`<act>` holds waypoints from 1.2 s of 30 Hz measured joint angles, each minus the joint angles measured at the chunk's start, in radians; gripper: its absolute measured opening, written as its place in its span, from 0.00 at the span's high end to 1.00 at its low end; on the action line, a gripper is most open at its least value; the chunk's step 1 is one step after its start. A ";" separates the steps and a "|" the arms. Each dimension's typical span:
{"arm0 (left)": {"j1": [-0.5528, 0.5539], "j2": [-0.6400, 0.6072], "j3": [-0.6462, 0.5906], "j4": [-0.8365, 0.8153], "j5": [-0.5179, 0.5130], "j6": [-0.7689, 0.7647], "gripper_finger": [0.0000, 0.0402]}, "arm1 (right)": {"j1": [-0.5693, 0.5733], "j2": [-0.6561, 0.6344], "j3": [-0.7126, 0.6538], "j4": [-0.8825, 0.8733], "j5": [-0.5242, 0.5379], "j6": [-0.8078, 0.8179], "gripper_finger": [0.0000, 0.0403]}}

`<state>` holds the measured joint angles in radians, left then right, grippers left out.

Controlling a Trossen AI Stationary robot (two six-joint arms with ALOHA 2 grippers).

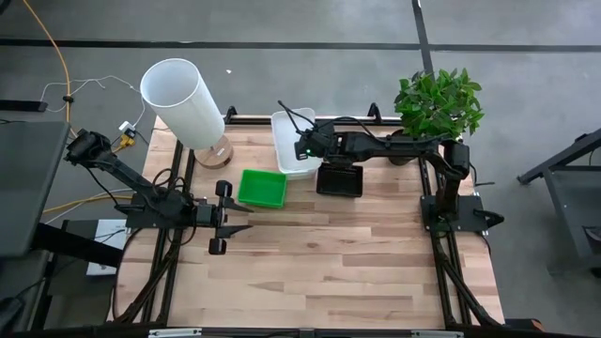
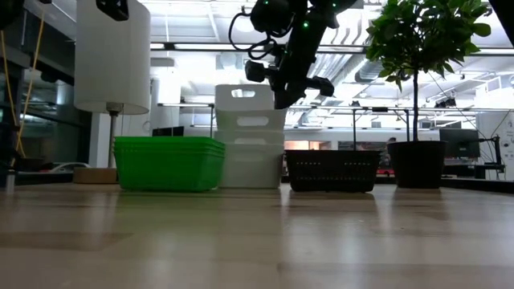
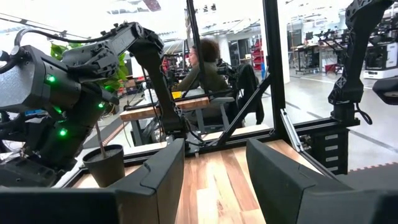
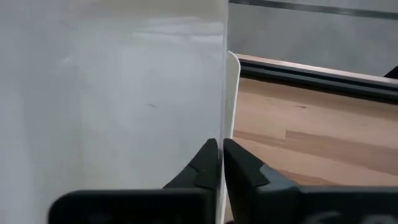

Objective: Stack baskets by color
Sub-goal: Stack the bottom white bin on the white bin, then adjust the bin

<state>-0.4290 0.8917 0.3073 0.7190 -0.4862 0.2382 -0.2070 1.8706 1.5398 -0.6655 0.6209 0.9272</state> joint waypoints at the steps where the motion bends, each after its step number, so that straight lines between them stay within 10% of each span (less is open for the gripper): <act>1: 0.000 0.000 0.000 0.000 0.000 0.000 0.60 | 0.000 0.000 0.000 0.000 0.000 -0.007 0.96; 16: 0.000 0.000 0.000 0.000 -0.001 0.000 0.60 | 0.000 -0.030 0.011 -0.012 0.017 -0.121 0.48; 26: 0.000 0.000 0.000 -0.019 -0.053 0.000 0.60 | 0.120 -0.157 0.035 -0.224 0.039 -0.349 0.45; 36: 0.000 0.000 0.000 -0.019 -0.053 -0.023 0.60 | 0.345 -0.188 -0.098 -0.655 0.156 -0.130 0.45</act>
<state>-0.4291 0.8917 0.3073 0.7001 -0.5396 0.2148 0.1376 1.6824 1.4418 -1.3201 0.7764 0.7975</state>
